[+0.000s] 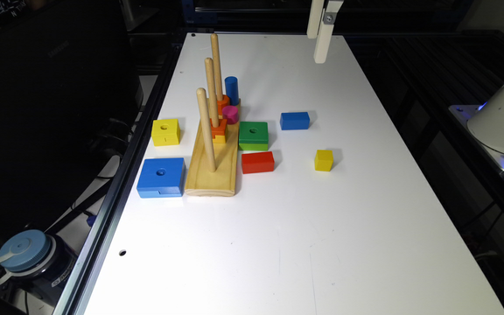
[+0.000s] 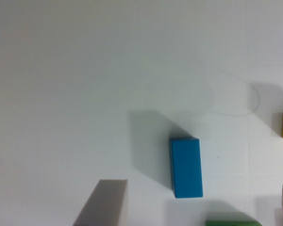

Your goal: Pick up green block.

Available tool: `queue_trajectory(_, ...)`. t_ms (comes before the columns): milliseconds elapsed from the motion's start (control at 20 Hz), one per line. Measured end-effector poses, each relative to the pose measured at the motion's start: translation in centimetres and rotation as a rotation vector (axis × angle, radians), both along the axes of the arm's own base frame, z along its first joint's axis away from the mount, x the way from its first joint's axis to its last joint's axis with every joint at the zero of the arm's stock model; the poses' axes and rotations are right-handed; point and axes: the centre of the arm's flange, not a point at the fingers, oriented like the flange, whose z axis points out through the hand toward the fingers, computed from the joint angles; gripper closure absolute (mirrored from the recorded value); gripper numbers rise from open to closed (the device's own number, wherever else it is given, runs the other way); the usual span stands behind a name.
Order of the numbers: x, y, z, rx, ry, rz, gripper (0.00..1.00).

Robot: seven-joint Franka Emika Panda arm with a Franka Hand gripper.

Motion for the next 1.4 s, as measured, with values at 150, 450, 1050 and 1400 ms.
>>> queue_trajectory(150, 0.0, 0.0, 0.0, 0.000, 0.000, 0.000, 0.00)
queue_trajectory(450, 0.0, 0.0, 0.0, 0.000, -0.001, 0.001, 0.00)
queue_trajectory(1050, 1.9, 0.7, 0.4, 0.004, -0.020, 0.008, 0.00)
queue_trajectory(1400, 6.0, 1.4, 0.1, 0.022, -0.030, 0.011, 0.00)
